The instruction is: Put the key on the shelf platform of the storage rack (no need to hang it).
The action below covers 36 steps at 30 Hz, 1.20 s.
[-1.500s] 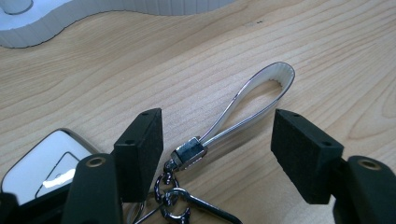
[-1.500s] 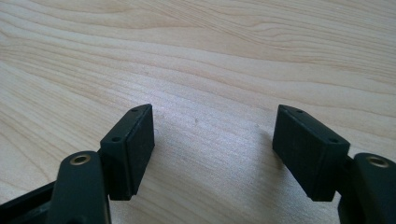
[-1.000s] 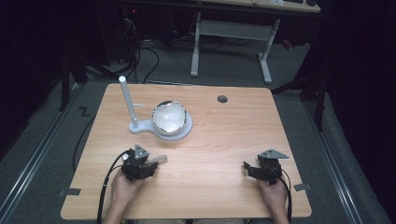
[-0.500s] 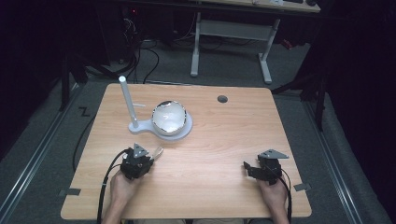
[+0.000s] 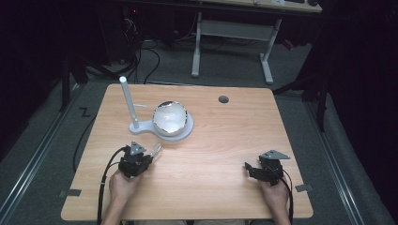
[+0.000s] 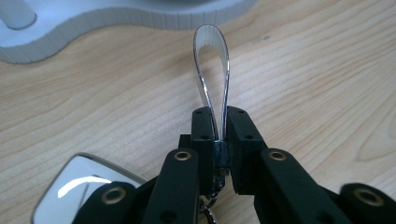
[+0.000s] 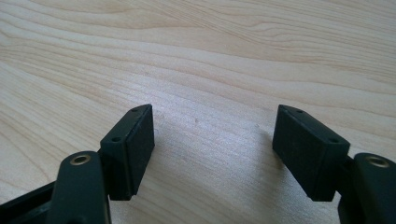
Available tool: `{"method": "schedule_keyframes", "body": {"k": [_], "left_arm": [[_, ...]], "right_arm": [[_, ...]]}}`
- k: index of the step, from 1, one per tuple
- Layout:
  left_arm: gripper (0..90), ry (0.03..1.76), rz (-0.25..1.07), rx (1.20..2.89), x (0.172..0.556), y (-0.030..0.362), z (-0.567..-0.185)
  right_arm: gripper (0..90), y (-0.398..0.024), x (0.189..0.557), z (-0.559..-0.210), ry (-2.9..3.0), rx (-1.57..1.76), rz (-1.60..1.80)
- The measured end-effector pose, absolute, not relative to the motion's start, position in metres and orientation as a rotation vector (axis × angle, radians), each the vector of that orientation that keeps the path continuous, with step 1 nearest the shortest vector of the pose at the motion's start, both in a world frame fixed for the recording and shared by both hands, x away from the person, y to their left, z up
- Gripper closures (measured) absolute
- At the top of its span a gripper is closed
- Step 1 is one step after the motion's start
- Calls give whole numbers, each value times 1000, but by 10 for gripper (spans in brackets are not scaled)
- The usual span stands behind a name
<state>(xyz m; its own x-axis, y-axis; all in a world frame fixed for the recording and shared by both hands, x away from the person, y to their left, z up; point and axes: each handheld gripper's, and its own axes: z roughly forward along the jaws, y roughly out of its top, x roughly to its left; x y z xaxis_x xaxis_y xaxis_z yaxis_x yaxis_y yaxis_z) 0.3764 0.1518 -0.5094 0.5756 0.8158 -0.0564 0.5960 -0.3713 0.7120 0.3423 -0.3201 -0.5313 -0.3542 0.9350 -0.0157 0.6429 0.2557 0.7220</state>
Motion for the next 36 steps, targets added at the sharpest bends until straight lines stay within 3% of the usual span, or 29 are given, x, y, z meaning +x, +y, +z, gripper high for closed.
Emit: {"method": "schedule_keyframes", "body": {"k": [24,36], "left_arm": [[824,1036,378,1949,378,172,-433],[824,984,338,1952,385,162,-413]], "right_arm": [[300,-320,342,-531,2088,1431,878],[300,-320,342,-531,2088,1432,877]]}}
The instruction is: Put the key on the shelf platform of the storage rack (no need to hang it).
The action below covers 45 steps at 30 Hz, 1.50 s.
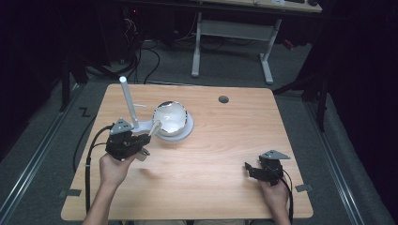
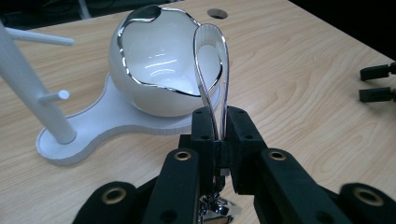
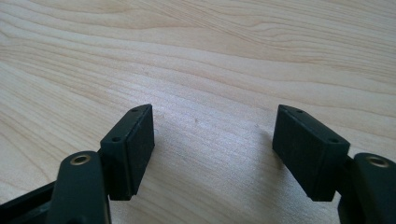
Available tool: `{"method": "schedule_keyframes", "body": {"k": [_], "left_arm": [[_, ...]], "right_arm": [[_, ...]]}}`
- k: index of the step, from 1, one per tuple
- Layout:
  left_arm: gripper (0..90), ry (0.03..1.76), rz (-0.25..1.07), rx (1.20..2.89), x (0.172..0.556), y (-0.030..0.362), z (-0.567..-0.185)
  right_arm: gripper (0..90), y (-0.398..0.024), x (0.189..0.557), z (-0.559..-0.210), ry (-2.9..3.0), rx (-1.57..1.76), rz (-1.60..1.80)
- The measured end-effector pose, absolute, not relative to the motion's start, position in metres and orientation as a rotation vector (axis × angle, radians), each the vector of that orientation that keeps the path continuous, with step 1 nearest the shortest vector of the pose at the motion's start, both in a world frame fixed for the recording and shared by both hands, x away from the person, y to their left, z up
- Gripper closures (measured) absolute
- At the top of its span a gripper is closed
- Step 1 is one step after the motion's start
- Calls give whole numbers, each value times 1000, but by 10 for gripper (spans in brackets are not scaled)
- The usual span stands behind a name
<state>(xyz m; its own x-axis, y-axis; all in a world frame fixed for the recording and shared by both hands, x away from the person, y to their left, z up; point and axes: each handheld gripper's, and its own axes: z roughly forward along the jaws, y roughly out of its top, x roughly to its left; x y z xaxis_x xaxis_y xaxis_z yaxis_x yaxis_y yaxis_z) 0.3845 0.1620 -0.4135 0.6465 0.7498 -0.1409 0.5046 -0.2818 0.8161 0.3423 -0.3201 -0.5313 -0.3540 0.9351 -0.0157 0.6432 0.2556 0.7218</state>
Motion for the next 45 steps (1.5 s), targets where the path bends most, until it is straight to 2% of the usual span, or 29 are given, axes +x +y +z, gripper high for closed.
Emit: {"method": "schedule_keyframes", "body": {"k": [25,45], "left_arm": [[823,878,325,1998,410,133,-370],[822,905,359,2025,458,102,-357]], "right_arm": [[298,-320,342,-531,2091,1428,878],[300,-320,342,-531,2092,1424,875]]}}
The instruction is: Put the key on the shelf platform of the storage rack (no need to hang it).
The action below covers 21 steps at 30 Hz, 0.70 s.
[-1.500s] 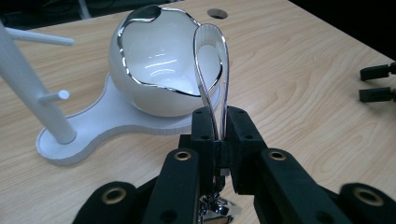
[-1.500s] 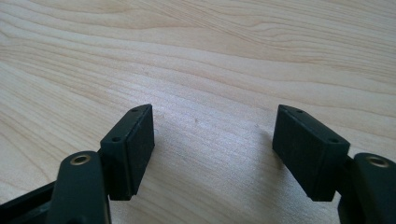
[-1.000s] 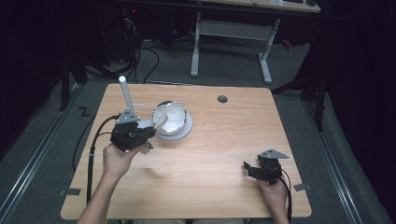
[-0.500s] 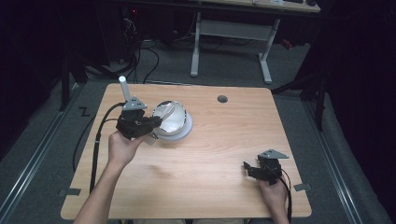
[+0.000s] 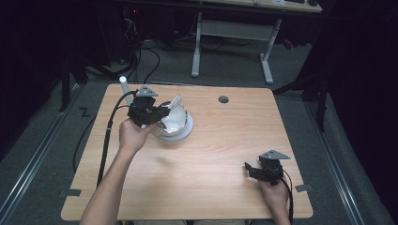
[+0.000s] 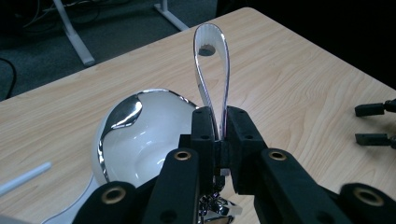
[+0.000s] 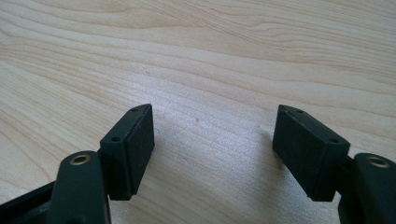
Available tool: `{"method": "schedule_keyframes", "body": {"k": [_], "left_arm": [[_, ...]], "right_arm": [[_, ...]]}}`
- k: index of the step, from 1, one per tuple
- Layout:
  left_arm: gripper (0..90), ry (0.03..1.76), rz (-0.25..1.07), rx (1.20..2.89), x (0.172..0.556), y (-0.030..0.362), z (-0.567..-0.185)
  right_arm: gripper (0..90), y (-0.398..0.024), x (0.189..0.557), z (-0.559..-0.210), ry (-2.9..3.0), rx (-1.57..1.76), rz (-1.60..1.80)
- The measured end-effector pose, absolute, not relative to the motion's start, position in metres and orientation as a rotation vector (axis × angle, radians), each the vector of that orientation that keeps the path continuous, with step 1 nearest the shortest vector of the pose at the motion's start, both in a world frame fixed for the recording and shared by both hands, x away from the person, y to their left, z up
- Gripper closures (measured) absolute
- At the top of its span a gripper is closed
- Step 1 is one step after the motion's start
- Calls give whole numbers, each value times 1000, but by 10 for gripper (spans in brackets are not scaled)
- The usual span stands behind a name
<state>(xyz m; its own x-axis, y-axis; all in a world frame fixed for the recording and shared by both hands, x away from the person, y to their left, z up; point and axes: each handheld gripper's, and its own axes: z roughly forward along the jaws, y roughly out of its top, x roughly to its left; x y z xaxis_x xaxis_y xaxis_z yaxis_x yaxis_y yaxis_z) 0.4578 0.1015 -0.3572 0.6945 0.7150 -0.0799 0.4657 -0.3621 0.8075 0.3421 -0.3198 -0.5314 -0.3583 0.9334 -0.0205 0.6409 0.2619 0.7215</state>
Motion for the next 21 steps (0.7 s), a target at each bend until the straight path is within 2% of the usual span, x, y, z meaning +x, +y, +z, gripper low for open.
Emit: {"method": "schedule_keyframes", "body": {"k": [21], "left_arm": [[822,933,358,1998,501,65,-366]], "right_arm": [[300,-319,342,-531,2098,1420,879]]}}
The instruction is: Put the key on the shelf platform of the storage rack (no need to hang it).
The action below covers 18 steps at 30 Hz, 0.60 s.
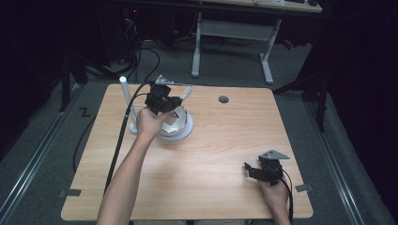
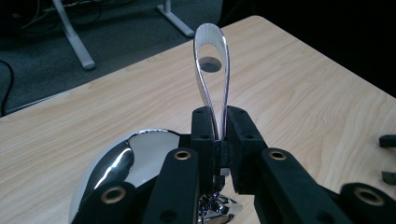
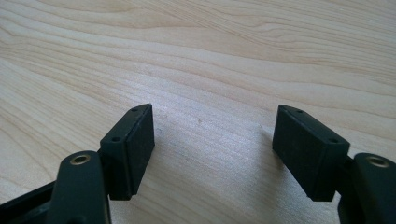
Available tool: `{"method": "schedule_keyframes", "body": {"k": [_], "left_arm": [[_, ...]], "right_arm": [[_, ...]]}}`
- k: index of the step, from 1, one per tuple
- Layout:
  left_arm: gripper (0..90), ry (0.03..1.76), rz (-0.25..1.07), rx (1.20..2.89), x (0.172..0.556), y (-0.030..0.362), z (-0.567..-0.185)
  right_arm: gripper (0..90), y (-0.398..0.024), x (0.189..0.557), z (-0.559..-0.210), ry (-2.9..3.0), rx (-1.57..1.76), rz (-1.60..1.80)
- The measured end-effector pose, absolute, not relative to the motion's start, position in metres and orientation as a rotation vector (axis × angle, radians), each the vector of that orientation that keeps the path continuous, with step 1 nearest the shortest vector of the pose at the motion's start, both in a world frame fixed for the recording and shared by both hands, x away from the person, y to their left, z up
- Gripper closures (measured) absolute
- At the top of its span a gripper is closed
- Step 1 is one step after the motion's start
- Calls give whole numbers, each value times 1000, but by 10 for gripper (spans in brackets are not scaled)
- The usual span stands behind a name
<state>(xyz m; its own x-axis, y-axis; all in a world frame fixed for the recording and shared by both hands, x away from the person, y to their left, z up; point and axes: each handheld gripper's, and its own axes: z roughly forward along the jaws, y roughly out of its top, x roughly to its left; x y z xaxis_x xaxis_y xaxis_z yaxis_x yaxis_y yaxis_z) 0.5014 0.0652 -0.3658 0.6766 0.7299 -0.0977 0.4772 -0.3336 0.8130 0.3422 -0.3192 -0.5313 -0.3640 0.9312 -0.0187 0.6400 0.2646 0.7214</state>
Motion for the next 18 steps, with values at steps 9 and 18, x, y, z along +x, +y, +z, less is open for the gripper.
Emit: {"method": "schedule_keyframes", "body": {"k": [9,18], "left_arm": [[820,970,345,2017,510,61,-381],[817,992,348,2044,510,61,-396]], "right_arm": [[301,-318,342,-531,2109,1406,882],[301,-318,342,-531,2110,1406,883]]}}
